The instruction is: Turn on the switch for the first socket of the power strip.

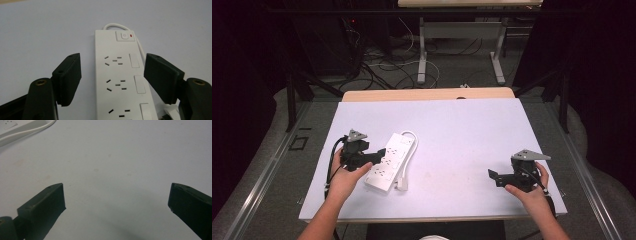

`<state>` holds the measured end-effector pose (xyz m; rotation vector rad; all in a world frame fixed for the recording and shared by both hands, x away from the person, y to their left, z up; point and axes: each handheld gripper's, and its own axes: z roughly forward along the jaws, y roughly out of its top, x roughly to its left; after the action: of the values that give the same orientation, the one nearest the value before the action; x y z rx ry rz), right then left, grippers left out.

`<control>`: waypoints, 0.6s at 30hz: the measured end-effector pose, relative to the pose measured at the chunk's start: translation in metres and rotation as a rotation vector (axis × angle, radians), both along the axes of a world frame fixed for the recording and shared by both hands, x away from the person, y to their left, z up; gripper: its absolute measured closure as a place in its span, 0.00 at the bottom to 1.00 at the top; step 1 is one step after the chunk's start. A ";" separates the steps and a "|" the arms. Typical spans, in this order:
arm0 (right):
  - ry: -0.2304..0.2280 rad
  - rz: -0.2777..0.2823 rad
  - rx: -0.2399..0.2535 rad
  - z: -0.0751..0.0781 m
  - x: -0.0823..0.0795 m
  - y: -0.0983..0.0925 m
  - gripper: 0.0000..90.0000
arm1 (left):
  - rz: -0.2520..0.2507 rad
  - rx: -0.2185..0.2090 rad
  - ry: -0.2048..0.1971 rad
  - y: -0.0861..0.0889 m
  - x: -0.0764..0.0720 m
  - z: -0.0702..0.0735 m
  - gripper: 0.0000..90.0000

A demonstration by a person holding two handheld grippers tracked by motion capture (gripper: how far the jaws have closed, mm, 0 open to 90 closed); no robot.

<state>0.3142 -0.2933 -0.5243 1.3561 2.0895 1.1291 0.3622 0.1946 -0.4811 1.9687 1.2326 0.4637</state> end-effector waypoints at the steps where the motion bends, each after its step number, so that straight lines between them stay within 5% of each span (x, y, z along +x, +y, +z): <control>1: 0.000 0.000 0.000 0.000 0.000 0.000 0.00 | -0.002 -0.009 0.010 -0.001 0.001 0.001 0.34; 18: 0.009 -0.009 -0.008 -0.002 0.001 0.001 0.01 | 0.030 0.009 0.039 -0.016 0.015 0.002 0.42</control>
<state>0.3153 -0.2928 -0.5268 1.3679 2.0895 1.1117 0.3775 0.1785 -0.4795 1.9780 1.2875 0.4488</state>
